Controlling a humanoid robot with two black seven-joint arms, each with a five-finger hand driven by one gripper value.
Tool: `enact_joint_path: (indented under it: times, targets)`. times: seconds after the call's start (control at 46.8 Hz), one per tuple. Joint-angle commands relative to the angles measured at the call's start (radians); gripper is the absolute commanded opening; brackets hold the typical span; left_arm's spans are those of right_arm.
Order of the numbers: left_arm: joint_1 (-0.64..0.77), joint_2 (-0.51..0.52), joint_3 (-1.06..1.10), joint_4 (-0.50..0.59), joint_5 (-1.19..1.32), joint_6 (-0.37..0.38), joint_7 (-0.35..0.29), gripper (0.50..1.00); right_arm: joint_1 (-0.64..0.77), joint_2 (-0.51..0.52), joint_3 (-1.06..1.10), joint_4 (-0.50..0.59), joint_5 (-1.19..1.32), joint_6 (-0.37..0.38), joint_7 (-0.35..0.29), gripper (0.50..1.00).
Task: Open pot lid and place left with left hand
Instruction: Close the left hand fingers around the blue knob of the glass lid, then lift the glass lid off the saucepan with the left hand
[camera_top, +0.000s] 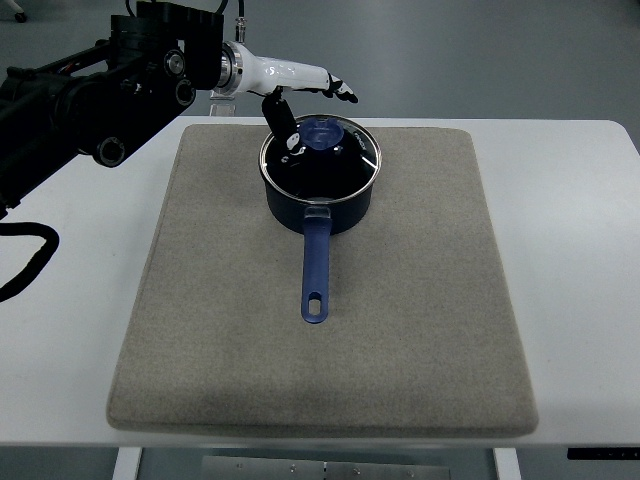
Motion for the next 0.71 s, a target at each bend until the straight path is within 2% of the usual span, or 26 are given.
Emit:
enact_joint_path:
  times: [0.0,0.193,0.599,0.684]
  targets:
    - [-0.001,0.000,0.015,0.000,0.001,0.002,0.000,0.883,0.000,0.000,0.000,0.000,0.000,0.000,0.000,0.917]
    - [0.001,-0.001,0.015,-0.002,-0.001,0.000,0.000,0.827,0.000,0.000,0.000,0.000,0.000,0.000,0.000,0.917]
    - [0.002,0.000,0.015,-0.005,-0.002,0.006,0.000,0.821,0.000,0.000,0.000,0.000,0.000,0.000,0.000,0.917]
    - [0.004,0.000,0.015,-0.005,-0.002,0.005,0.000,0.797,0.000,0.000,0.000,0.000,0.000,0.000,0.000,0.917]
